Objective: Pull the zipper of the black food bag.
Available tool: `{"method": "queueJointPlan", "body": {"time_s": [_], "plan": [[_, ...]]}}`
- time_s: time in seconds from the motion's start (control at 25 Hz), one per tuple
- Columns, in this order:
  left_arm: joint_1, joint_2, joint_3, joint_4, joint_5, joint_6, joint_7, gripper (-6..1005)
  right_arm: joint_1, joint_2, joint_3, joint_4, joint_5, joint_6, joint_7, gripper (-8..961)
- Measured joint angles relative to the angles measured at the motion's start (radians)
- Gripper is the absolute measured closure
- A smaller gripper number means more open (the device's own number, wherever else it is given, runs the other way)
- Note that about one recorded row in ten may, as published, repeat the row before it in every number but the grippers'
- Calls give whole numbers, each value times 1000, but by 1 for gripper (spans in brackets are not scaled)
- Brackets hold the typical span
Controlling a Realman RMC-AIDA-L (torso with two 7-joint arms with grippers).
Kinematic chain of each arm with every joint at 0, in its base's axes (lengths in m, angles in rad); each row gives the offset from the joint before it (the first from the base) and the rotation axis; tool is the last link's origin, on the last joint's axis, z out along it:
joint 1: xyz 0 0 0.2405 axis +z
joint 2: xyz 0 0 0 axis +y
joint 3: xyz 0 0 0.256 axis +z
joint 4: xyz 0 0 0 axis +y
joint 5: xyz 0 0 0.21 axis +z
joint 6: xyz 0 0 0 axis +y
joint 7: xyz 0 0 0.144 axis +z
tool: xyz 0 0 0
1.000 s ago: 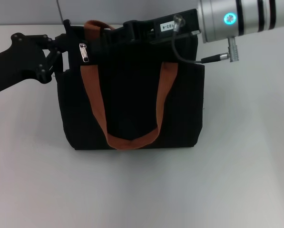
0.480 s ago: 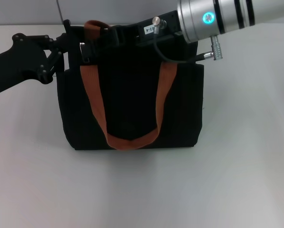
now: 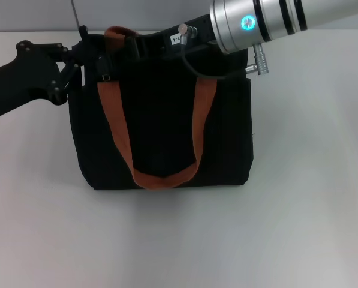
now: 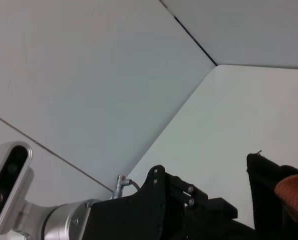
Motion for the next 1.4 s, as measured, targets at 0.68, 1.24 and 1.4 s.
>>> {"method": "queueJointPlan", "body": {"time_s": [0.68,1.24,1.4], "plan": [[-36,-6,5,-3,-1,39,-12,964,2,2,-42,-11,0,23,10,751],[-24,-4,2,-12,-37,45,-15,966,-8,5,-45,-12,6,22,-14,767],[-20,-5,2,-12,-38,53,-15,966,-10,6,-45,-12,9,23,-31,772]]}}
